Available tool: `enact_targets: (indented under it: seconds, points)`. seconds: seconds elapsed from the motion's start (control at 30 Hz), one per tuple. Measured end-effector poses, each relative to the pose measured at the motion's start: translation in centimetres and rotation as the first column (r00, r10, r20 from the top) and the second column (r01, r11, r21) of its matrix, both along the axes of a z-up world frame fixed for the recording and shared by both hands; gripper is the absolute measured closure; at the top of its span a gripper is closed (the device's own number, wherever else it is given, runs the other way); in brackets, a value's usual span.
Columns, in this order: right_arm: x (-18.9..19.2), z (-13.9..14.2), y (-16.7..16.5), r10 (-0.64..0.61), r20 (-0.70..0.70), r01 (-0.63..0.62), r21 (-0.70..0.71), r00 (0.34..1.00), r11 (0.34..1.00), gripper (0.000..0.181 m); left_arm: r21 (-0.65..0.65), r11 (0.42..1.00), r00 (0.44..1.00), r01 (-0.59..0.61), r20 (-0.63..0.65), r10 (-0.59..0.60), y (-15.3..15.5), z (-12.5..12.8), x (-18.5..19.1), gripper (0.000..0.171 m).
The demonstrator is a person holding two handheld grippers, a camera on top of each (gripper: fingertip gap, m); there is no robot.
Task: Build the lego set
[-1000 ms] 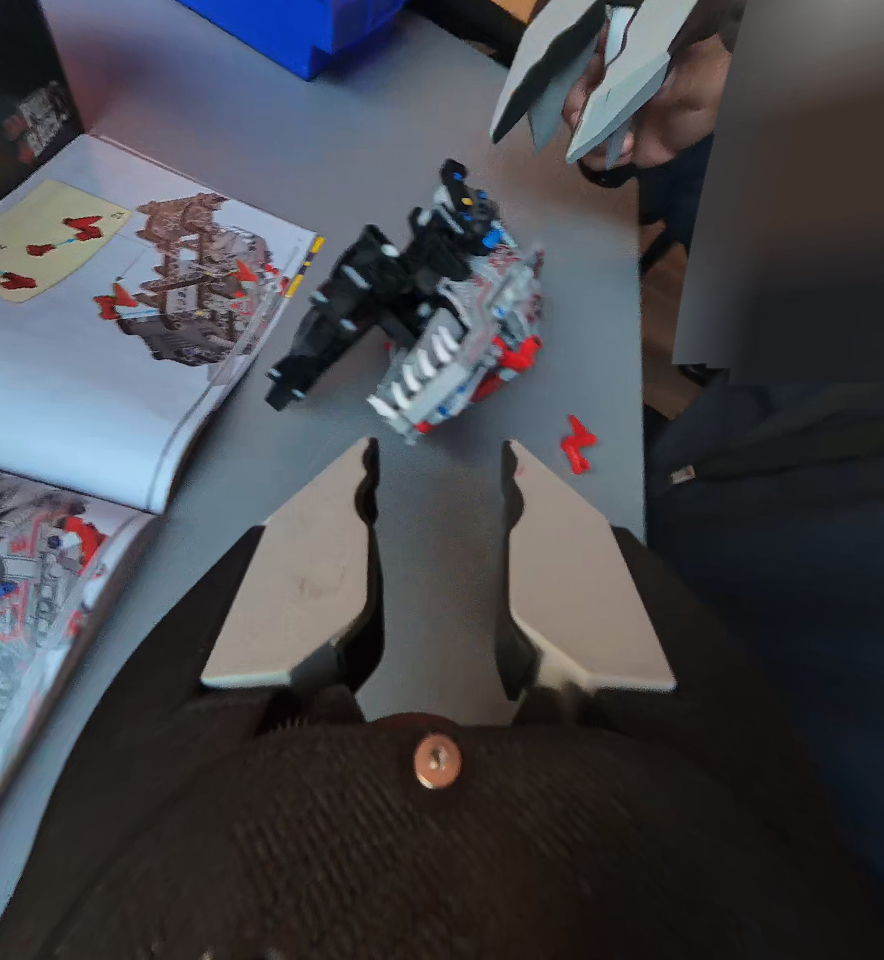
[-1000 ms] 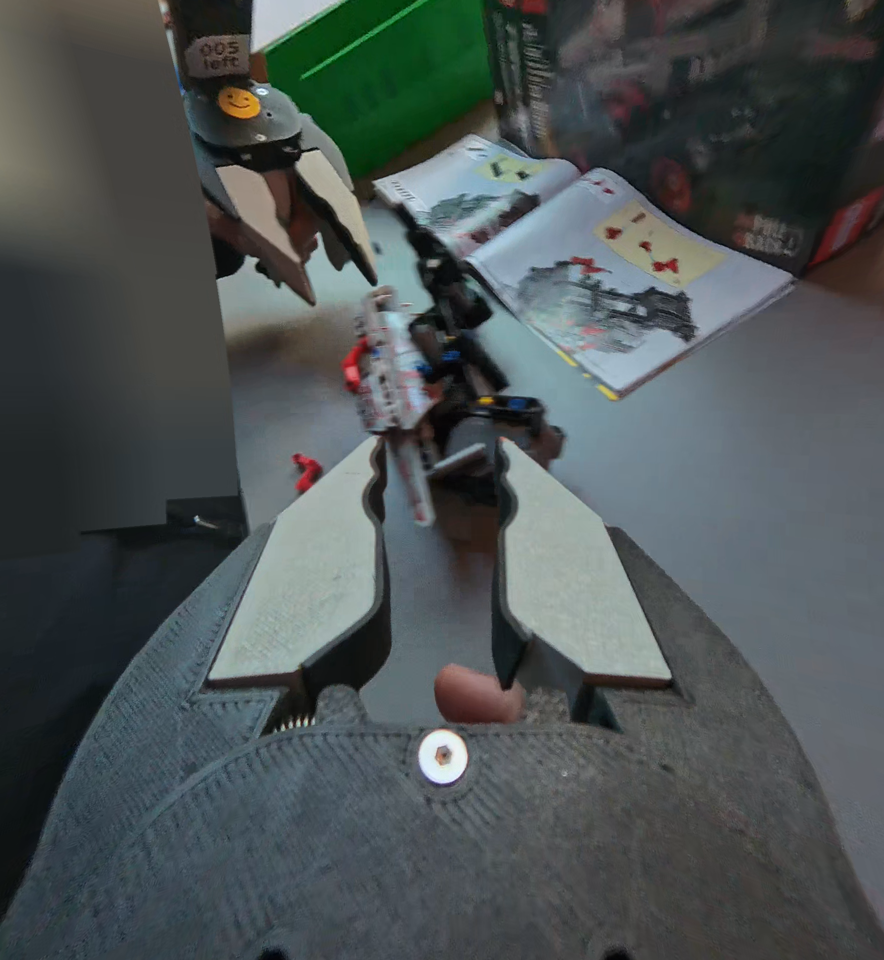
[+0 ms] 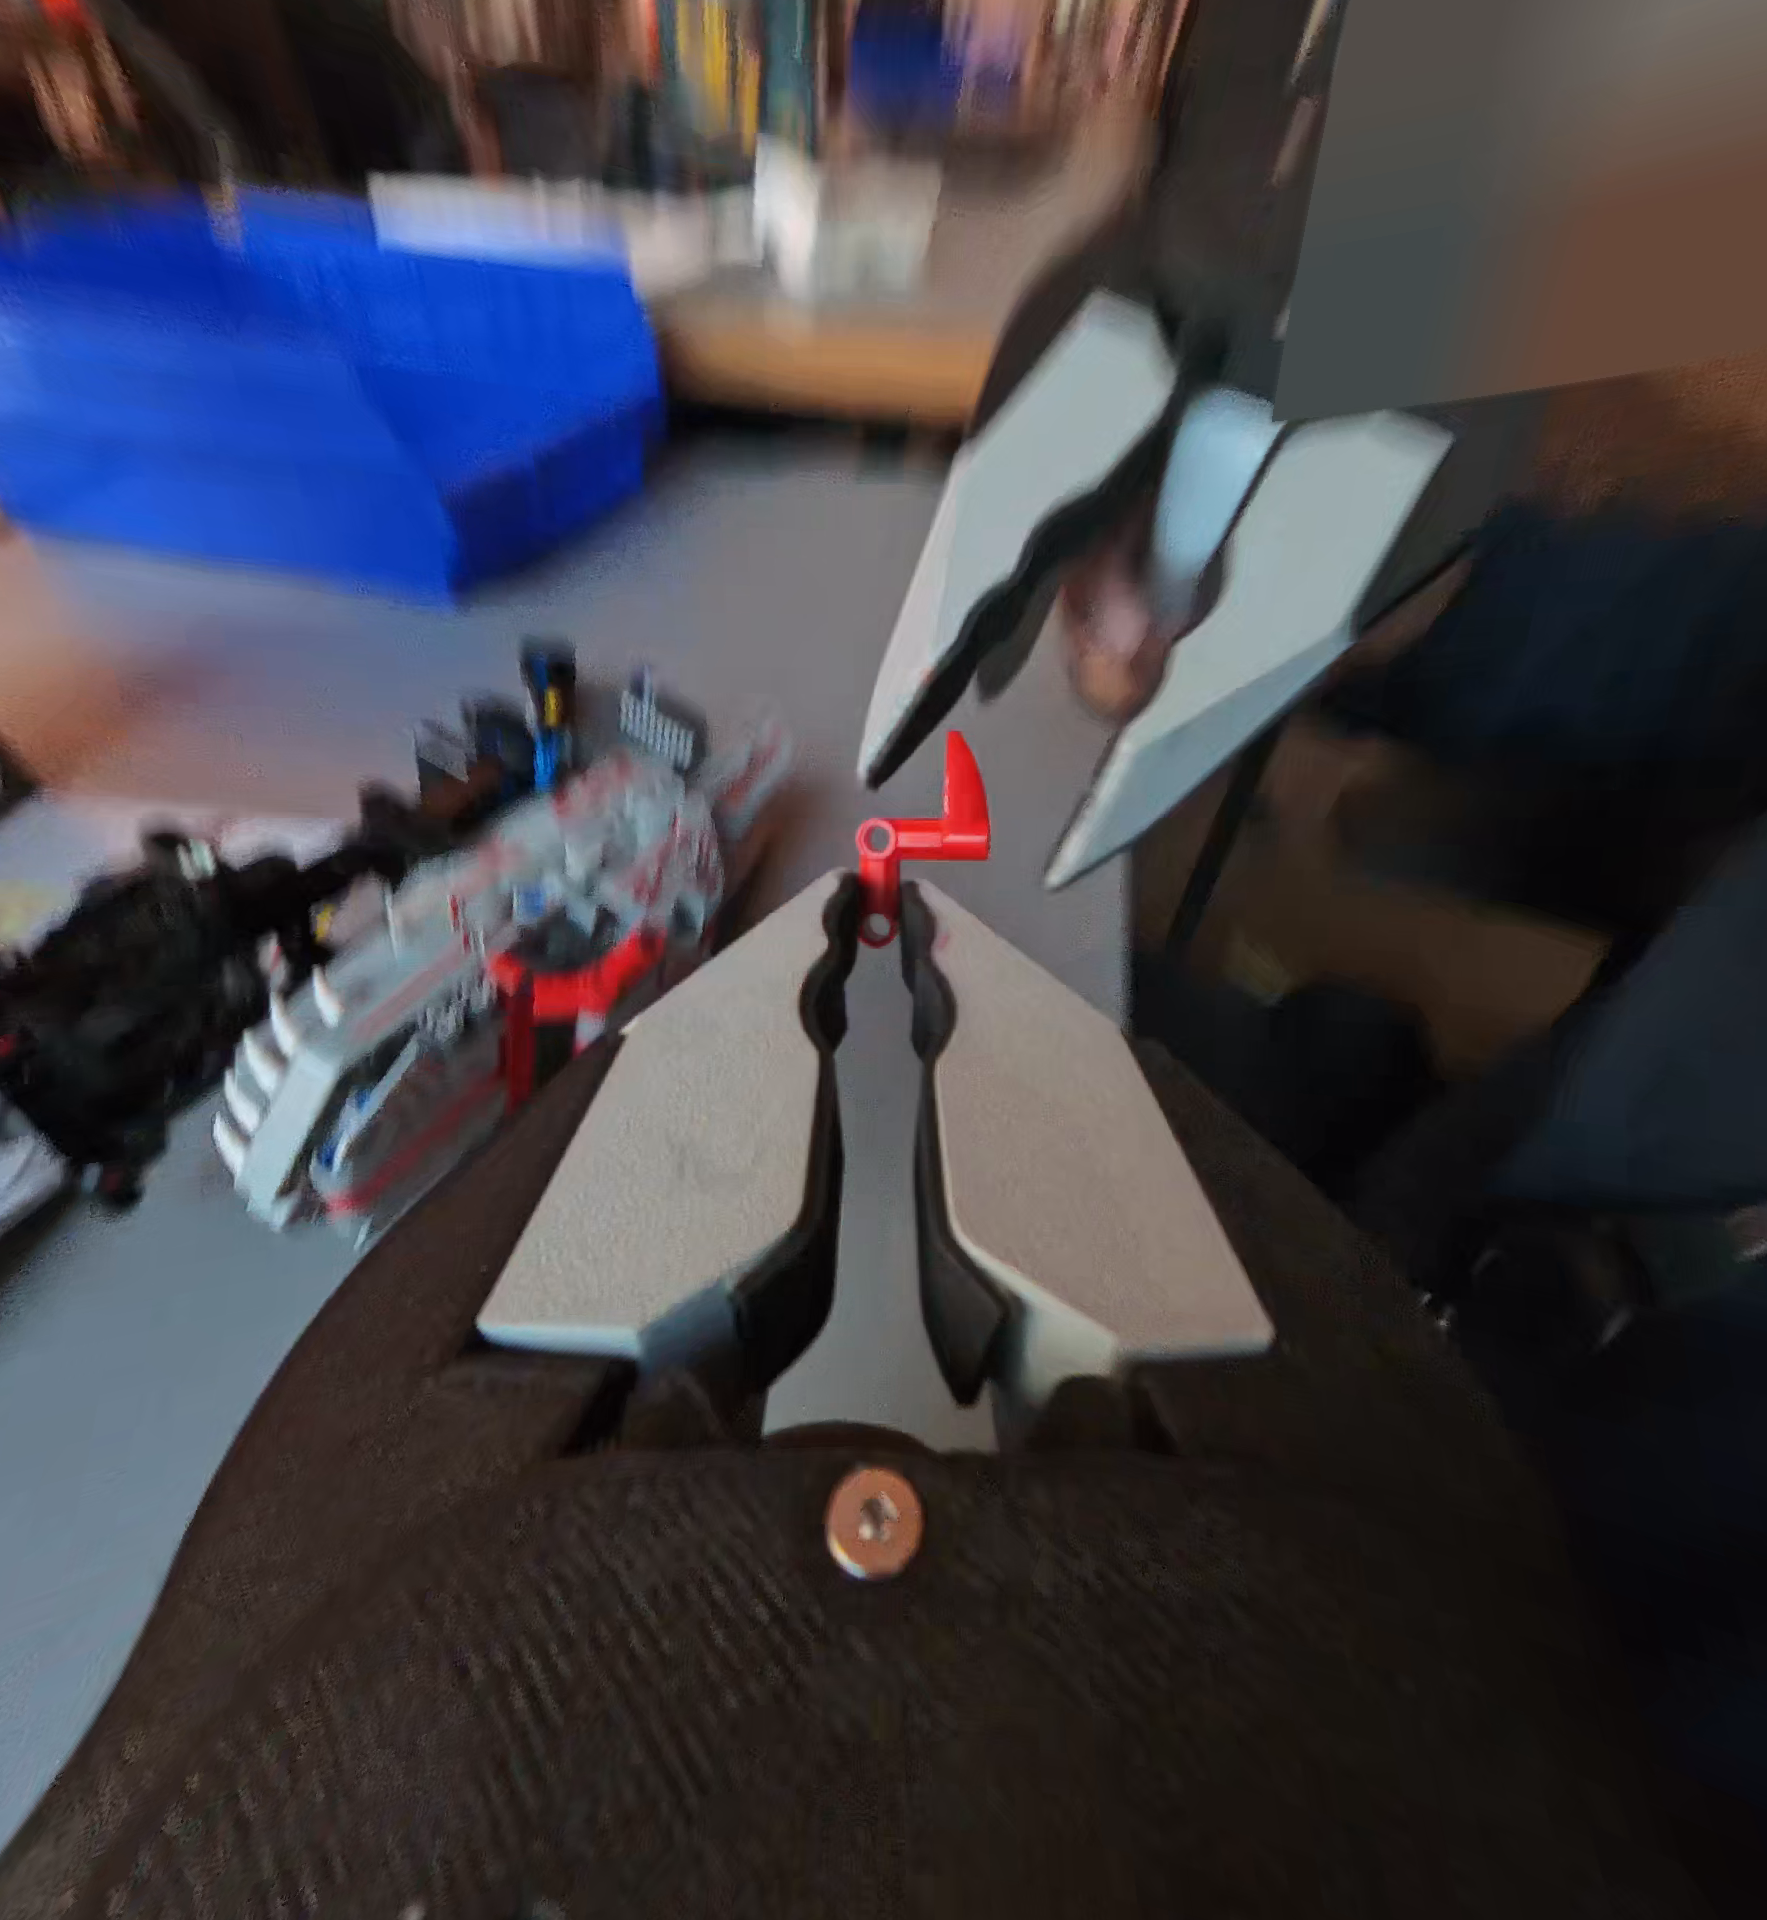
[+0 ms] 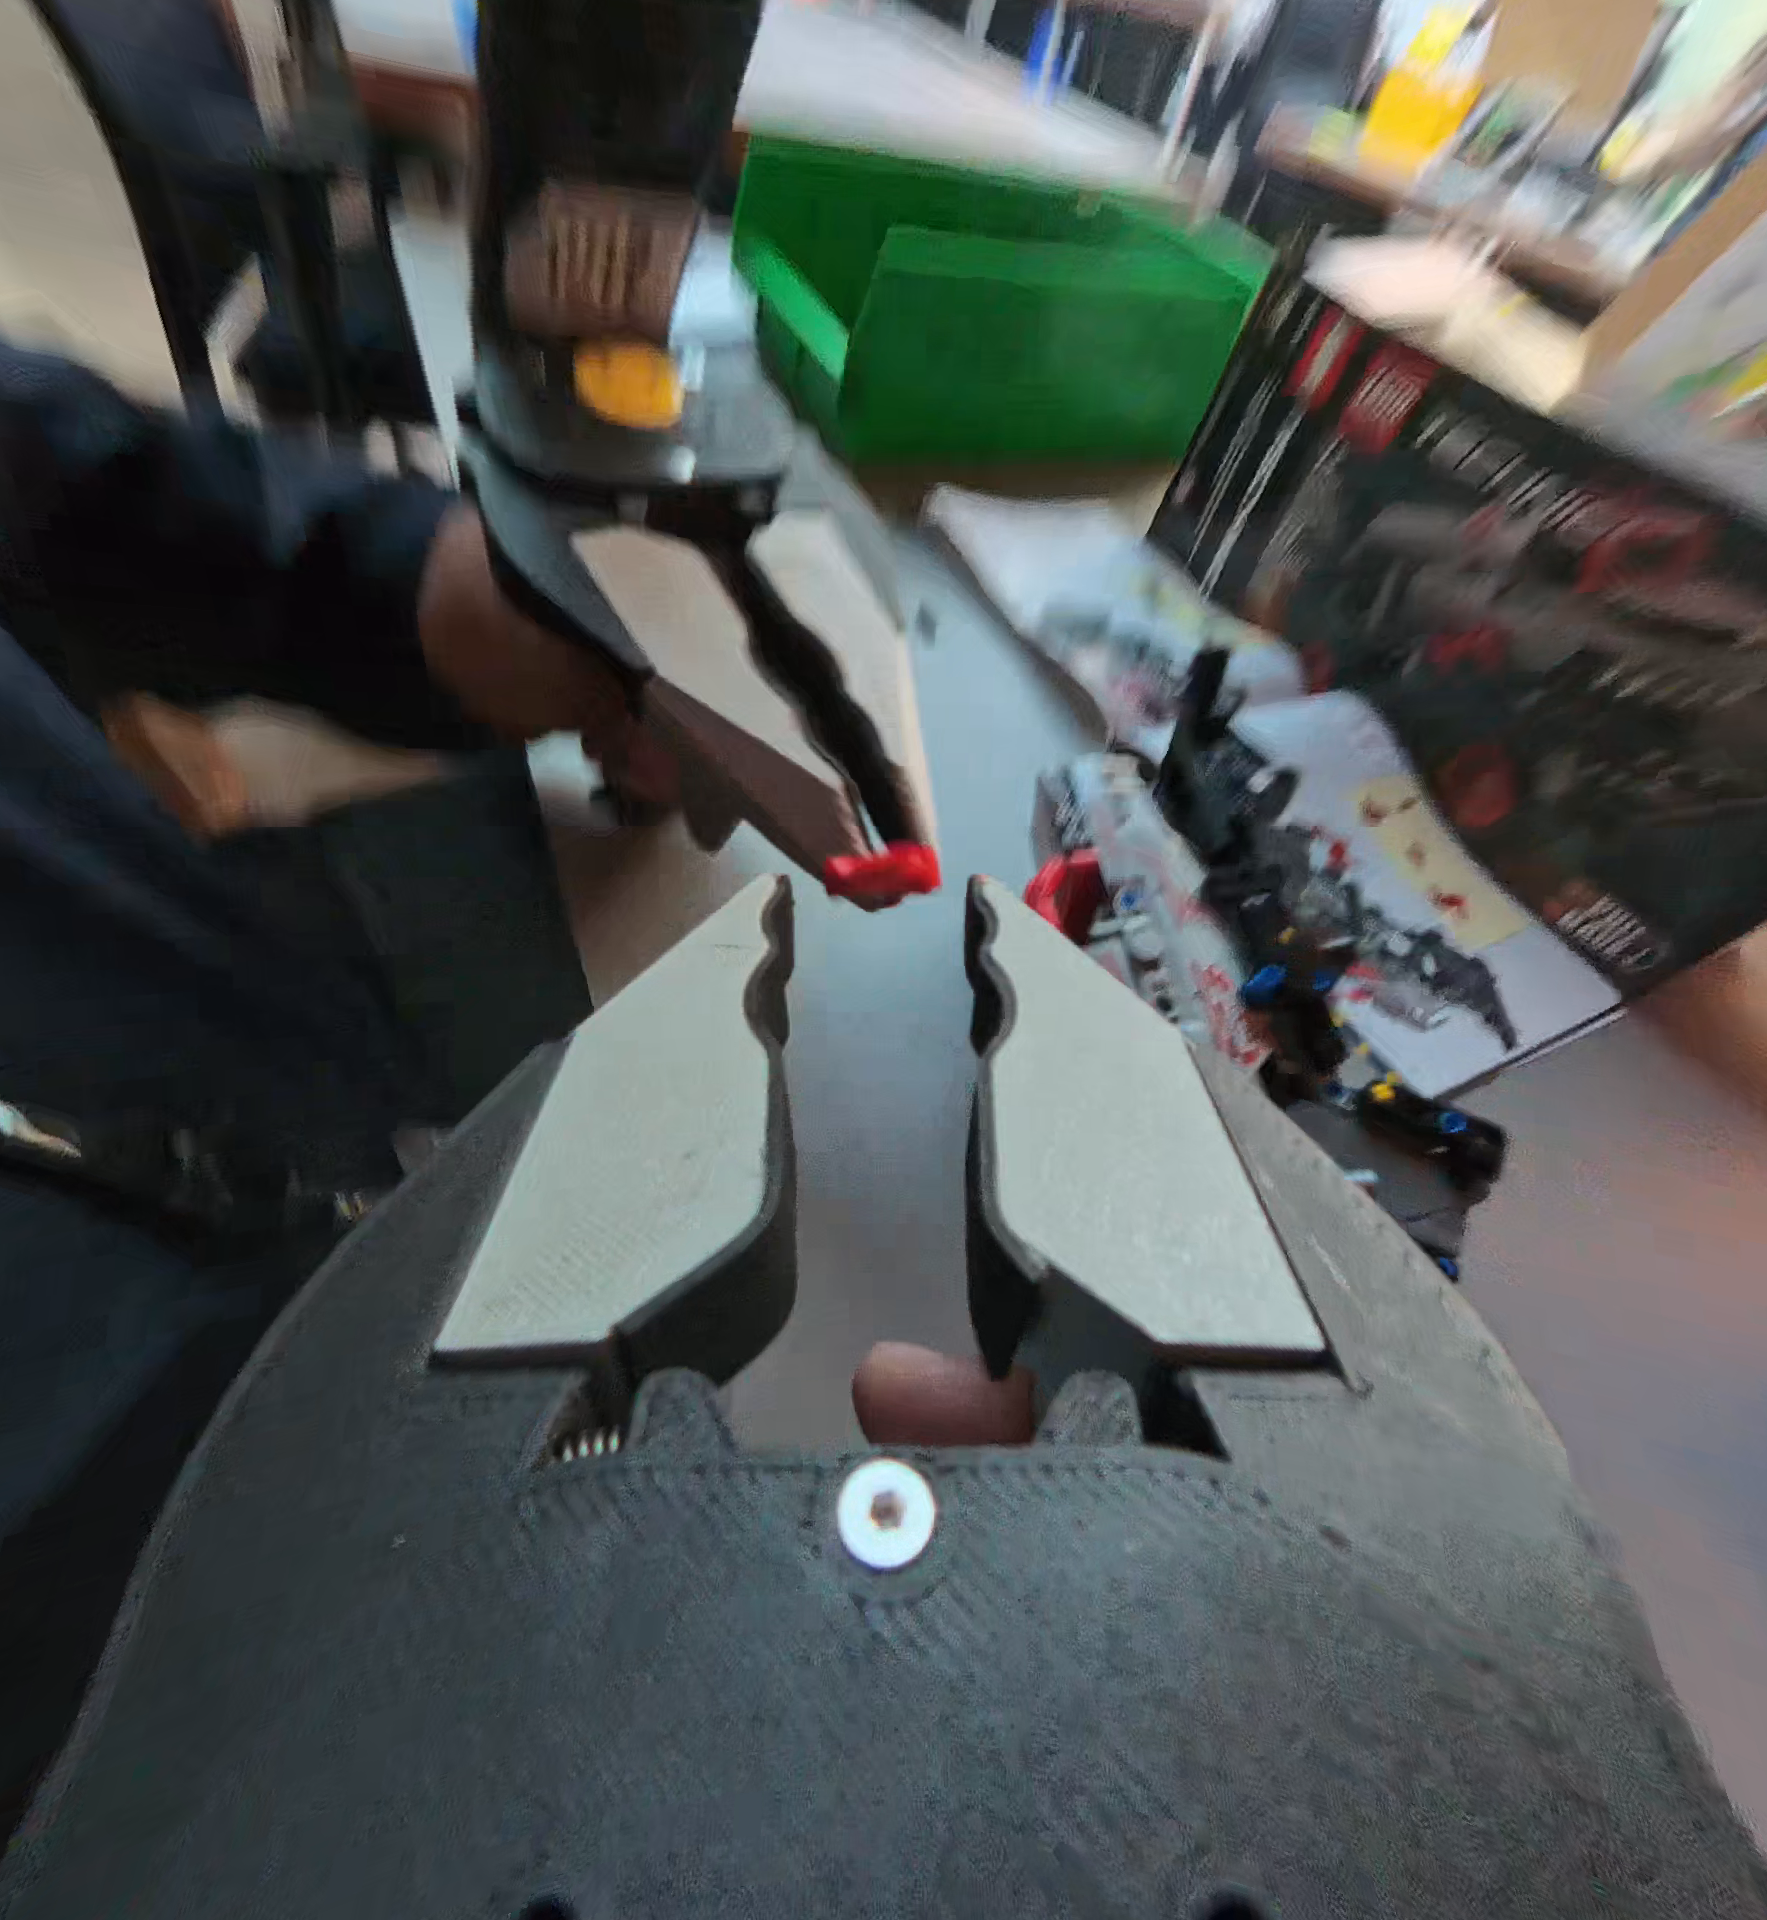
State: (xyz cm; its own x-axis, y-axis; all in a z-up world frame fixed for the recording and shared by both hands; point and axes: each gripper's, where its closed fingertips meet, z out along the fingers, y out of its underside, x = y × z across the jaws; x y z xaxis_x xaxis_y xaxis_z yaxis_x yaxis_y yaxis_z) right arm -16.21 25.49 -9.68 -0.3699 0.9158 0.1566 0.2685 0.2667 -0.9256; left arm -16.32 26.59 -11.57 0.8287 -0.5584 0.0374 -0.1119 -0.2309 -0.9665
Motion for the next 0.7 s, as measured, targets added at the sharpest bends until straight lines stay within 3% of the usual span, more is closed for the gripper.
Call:
enact_targets:
  seconds: [0.1, 0.27, 0.7]
  points:
    - [1.0, 3.7, -0.5, 0.018, -0.148, -0.049, -0.215, 0.989, 0.975, 0.152, 0.215, 0.975, 0.949, 0.06, 0.29, -0.122, -1.1, 5.3, 1.3, 0.167]
    - [1.6, 6.1, -2.0, 0.074, -0.221, -0.145, -0.324, 0.972, 0.935, 0.152, 0.383, 0.921, 0.896, 0.069, 0.381, -0.226, -1.9, 8.0, 2.7, 0.167]
    - [0.8, 6.8, -2.9, 0.016, -0.249, -0.098, -0.319, 0.968, 0.943, 0.156, 0.486, 0.874, 0.965, -0.03, 0.242, -0.101, -2.5, 8.4, 2.3, 0.167]
